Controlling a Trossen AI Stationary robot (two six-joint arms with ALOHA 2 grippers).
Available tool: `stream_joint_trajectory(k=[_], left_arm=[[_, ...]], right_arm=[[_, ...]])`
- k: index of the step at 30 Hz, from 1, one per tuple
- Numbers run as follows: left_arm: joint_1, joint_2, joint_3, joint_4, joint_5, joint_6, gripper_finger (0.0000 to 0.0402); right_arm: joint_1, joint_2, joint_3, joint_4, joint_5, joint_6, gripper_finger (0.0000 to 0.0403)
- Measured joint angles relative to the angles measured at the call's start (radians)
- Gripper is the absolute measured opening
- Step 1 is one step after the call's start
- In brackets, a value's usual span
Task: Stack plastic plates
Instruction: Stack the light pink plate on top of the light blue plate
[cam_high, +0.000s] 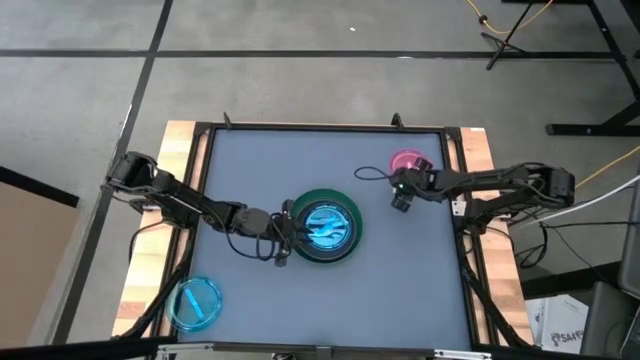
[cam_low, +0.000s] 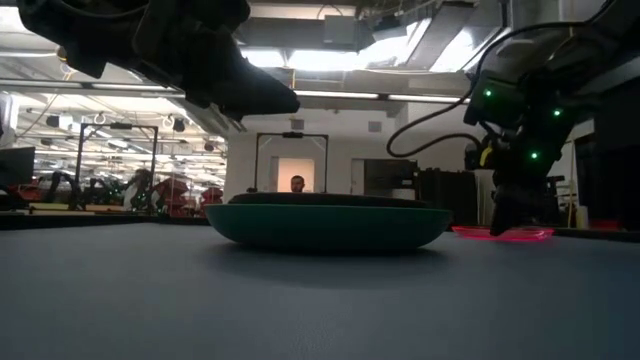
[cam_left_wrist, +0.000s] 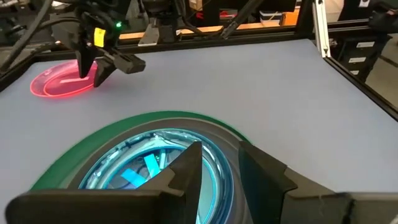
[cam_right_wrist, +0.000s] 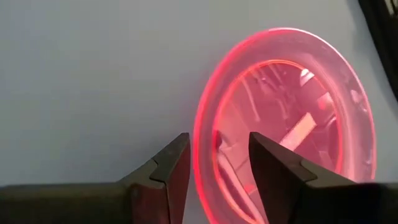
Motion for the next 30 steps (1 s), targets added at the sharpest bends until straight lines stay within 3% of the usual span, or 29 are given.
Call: stream_joint_trajectory(k=[18,30], left_arm=[[0.000,0.000,0.001,0.008,0.000,-0.001,0.0099],[-0.003,0.000,0.001,0.008,0.000,-0.001,0.0099]], right_arm=[[-0.051,0.047,0.000,0.064,0.020,-0.087,0.0149],[-0.050,0.117,0.001,0.093,0.070,-0.110,0.0007]])
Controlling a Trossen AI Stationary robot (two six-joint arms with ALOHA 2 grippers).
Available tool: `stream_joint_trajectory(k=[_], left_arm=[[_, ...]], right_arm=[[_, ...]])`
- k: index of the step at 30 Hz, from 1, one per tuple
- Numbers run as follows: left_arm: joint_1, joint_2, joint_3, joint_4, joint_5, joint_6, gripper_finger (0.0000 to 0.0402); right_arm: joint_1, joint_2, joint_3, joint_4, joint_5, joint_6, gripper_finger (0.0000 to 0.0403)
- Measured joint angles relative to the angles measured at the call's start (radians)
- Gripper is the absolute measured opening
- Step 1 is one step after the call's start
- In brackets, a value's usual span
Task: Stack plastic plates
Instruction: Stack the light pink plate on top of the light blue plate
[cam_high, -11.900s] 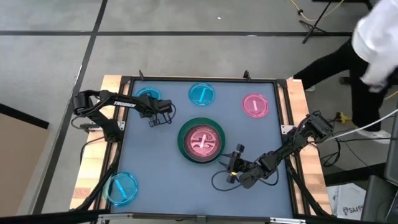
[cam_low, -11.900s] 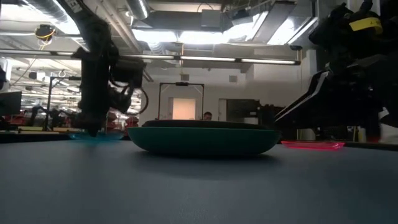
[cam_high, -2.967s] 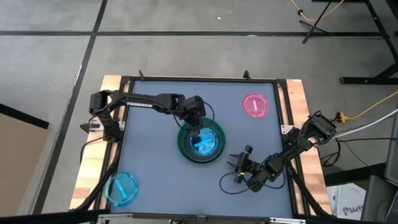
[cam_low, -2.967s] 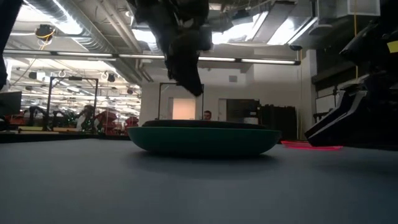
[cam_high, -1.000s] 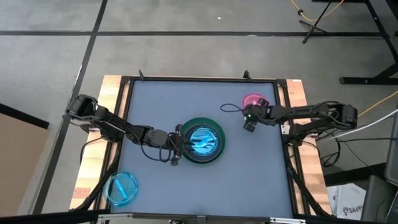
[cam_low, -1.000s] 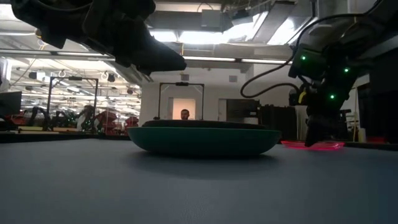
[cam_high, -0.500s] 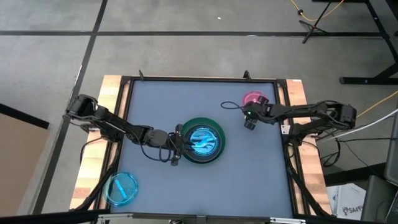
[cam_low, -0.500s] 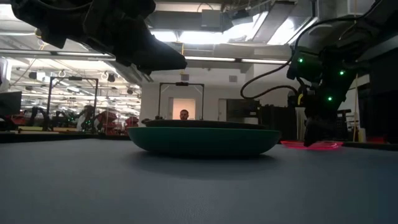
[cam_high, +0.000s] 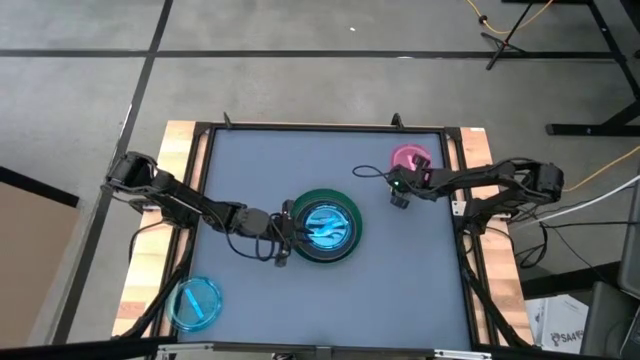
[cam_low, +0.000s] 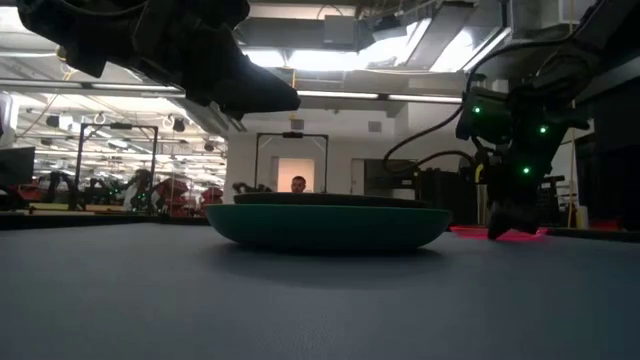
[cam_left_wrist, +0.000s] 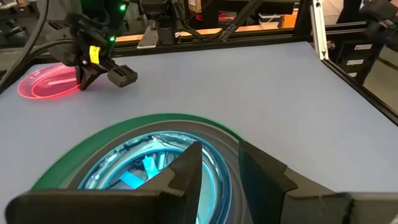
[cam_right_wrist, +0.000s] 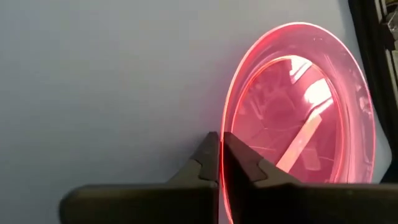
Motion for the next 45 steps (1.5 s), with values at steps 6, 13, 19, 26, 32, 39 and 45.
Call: stream_joint_trajectory(k=[6,13,19,26,32,39,45], left_arm=[[0.000,0.000,0.000,0.000,0.000,-0.032,0.0098],[0.001,0.000,0.000,0.000,0.000,-0.071,0.0098],[0.001,0.000,0.000,0.000,0.000,-0.072,0.0098],[0.001,0.000,0.000,0.000,0.000,-0.072,0.0098],[0.001,0.000,0.000,0.000,0.000,-0.083,0.0098],[-0.017,-0.019,0.002,0.000,0.000,-0.097,0.0098],[-0.051,-0.098,0.002,-0.027,-0.001,-0.102,0.0098]], right_arm=[[0.048,-0.008,0.008,0.023,-0.017,-0.002,0.0003],[0.257,-0.039,0.072,0.035,-0.024,-0.001,0.0001],[0.428,-0.043,0.151,0.037,-0.020,0.001,0.0001],[0.569,-0.043,0.231,0.066,-0.025,-0.011,0.0000],[0.663,-0.040,0.251,0.072,-0.026,-0.013,0.0000],[0.742,-0.015,0.251,0.185,-0.055,-0.072,0.0000],[0.781,0.042,0.252,0.330,-0.086,-0.157,0.0000]])
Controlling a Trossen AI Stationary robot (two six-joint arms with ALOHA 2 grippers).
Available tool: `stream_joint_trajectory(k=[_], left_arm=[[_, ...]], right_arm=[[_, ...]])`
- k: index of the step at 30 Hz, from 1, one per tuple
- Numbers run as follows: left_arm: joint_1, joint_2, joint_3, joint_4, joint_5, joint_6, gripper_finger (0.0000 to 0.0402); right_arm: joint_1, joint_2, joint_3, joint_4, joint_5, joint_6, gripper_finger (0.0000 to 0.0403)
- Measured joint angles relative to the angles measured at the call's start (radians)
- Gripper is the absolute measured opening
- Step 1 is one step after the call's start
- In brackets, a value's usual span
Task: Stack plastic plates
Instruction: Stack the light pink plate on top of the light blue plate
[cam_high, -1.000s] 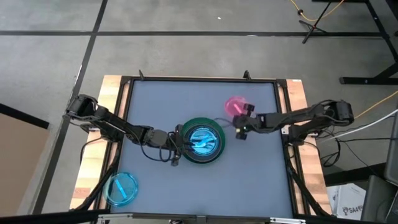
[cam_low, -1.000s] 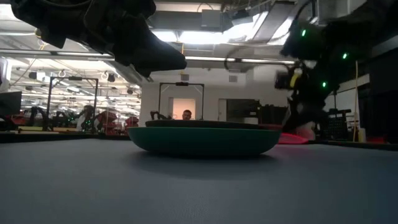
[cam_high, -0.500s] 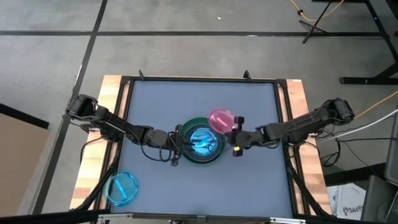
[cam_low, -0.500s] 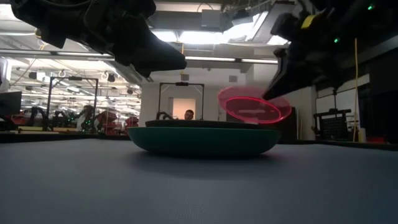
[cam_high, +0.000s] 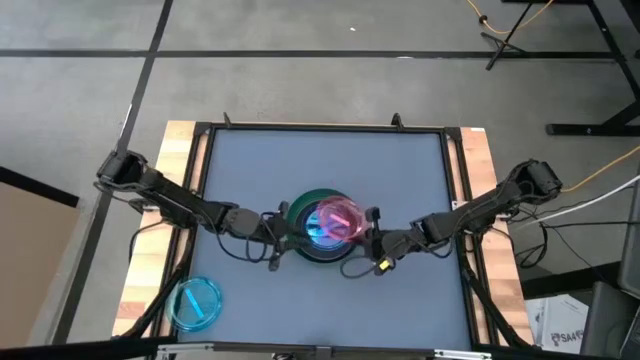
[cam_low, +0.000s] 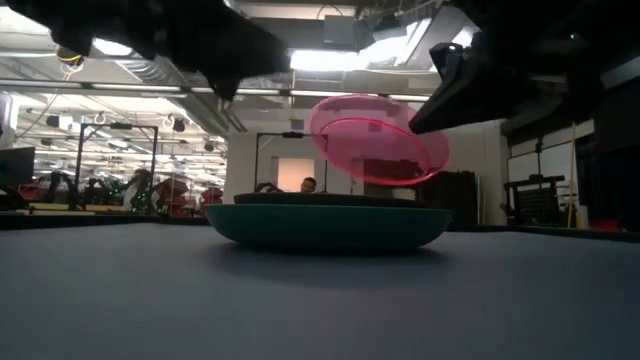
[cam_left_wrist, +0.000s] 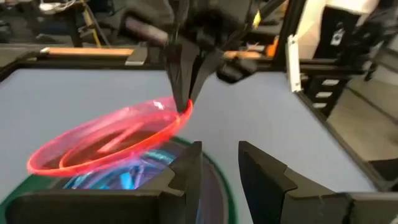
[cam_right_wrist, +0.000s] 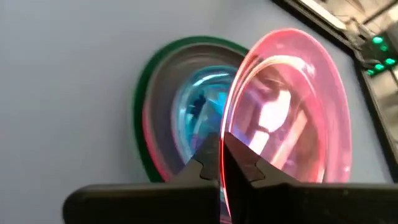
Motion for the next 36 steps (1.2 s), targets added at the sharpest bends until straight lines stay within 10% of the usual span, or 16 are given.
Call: stream_joint_trajectory(k=[18,36], left_arm=[[-0.042,-0.104,0.000,-0.137,-0.014,-0.022,0.0098],[-0.029,-0.104,0.000,-0.137,-0.040,-0.021,0.0098]], right_arm=[[-0.004,0.279,0.080,0.162,-0.012,-0.318,0.0000],[-0.057,0.299,0.089,0.136,-0.074,-0.158,0.0017]])
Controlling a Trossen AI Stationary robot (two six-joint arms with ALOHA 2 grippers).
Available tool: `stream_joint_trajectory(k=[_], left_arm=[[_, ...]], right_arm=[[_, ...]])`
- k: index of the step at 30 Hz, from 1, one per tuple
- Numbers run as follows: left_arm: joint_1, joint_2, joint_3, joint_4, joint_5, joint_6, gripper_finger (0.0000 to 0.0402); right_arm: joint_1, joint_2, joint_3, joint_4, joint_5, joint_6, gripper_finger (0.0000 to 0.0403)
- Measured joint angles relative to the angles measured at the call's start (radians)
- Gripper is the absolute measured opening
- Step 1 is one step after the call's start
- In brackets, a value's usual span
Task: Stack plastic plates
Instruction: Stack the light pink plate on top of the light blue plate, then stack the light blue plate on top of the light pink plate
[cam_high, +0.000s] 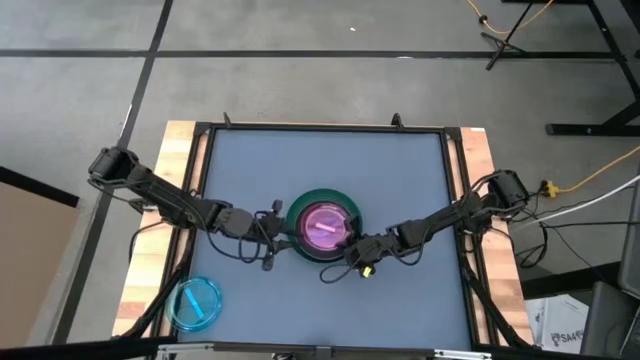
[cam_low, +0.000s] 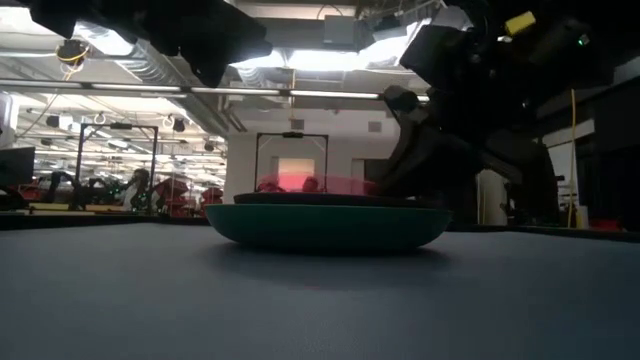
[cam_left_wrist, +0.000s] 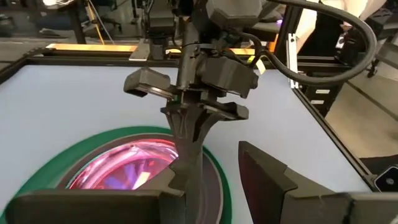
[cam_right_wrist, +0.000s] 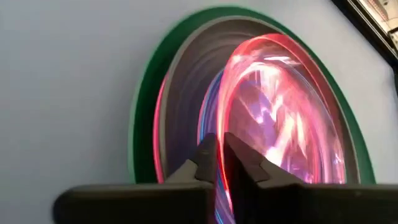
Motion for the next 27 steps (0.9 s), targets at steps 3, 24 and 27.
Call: stream_joint_trajectory(k=[3,24,27], left_arm=[[0.000,0.000,0.000,-0.001,-0.018,-0.001,0.0098],[-0.210,0.003,0.000,-0.036,-0.116,-0.180,0.0098],[-0.280,0.025,0.019,-0.110,-0.174,-0.256,0.0098]], right_arm=[[-0.005,0.000,0.000,-0.005,0.018,0.028,0.0052],[0.283,-0.030,0.099,0.157,0.021,0.359,0.0172],[0.328,0.021,0.100,0.235,0.019,0.418,0.0172]])
